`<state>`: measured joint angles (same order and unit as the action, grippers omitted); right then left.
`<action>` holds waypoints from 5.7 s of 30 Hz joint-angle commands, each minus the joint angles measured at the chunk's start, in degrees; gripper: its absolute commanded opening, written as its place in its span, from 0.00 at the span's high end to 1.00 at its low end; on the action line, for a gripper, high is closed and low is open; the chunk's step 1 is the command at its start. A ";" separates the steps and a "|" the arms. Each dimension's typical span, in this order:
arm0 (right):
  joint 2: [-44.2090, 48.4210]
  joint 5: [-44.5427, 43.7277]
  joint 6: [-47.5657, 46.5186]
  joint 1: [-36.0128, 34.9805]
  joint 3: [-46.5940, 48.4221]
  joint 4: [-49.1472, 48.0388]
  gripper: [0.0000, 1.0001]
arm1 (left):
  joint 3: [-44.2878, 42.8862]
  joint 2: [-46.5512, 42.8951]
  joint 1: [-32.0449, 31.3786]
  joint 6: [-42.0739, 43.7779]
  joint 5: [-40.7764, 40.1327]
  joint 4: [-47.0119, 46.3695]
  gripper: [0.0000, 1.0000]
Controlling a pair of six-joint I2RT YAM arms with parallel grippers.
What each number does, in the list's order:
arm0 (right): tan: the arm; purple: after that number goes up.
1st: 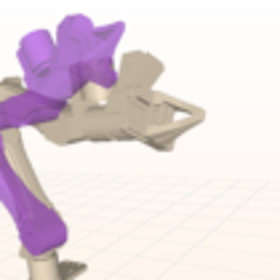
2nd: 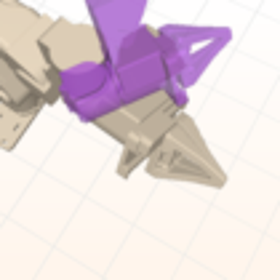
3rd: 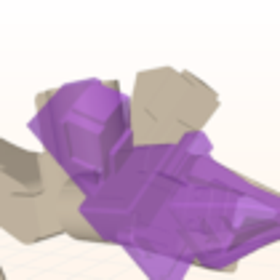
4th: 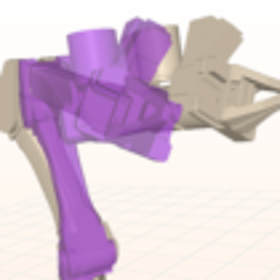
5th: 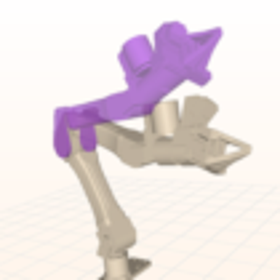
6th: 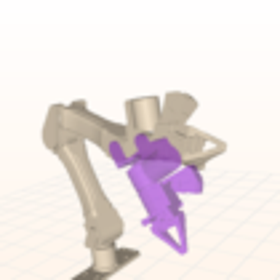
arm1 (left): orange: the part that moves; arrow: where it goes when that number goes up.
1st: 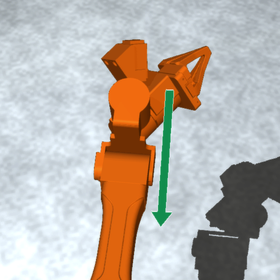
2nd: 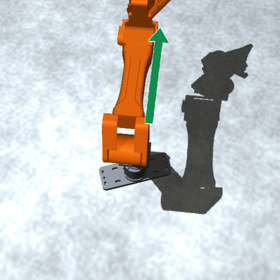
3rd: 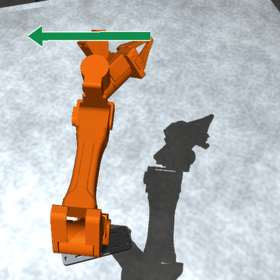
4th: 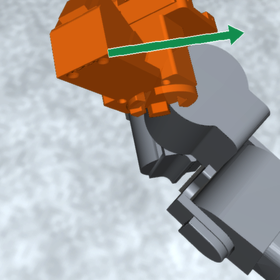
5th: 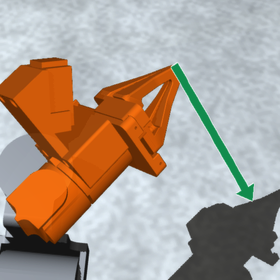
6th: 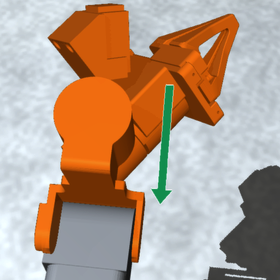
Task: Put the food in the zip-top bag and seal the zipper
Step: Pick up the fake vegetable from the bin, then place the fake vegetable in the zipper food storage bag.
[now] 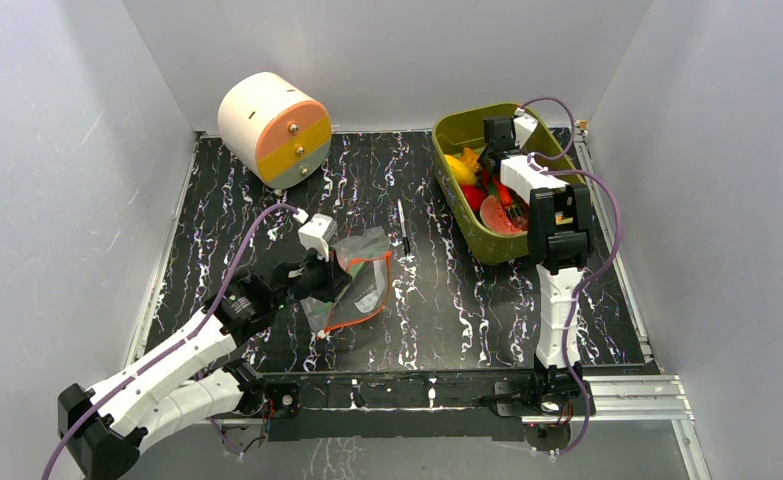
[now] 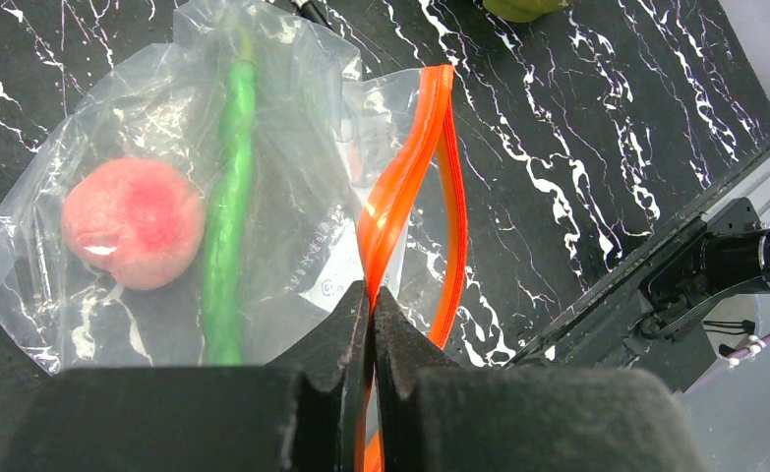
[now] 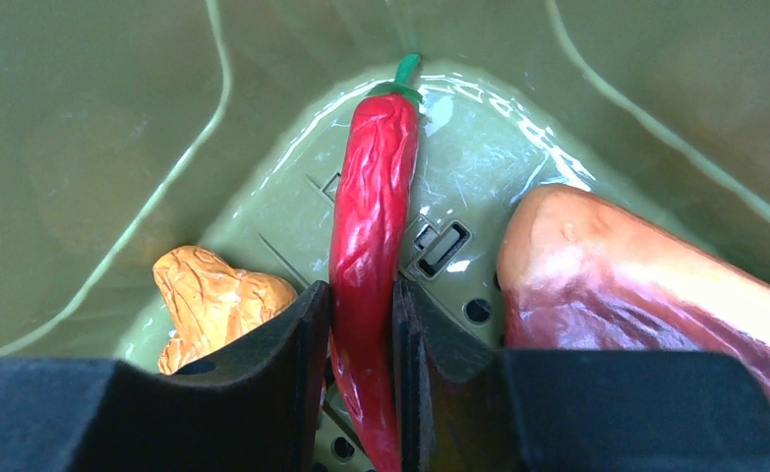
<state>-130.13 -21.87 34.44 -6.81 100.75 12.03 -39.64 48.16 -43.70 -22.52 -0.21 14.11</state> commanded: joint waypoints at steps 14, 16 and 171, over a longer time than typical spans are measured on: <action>10.49 0.20 -7.30 0.26 -7.47 -4.35 0.86 | -1.05 -0.26 -0.20 -0.64 -0.07 0.40 1.00; 12.79 0.63 -7.89 0.30 -9.08 -4.13 0.86 | -1.34 0.02 -0.15 -1.22 -0.51 0.48 1.00; 69.52 9.19 8.24 -46.76 -51.17 7.71 0.45 | -4.62 5.37 -0.15 -15.54 0.76 -3.04 1.00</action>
<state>-61.84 -11.46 50.78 -53.52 46.46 15.57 -41.32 53.60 -43.70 -41.47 3.22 8.47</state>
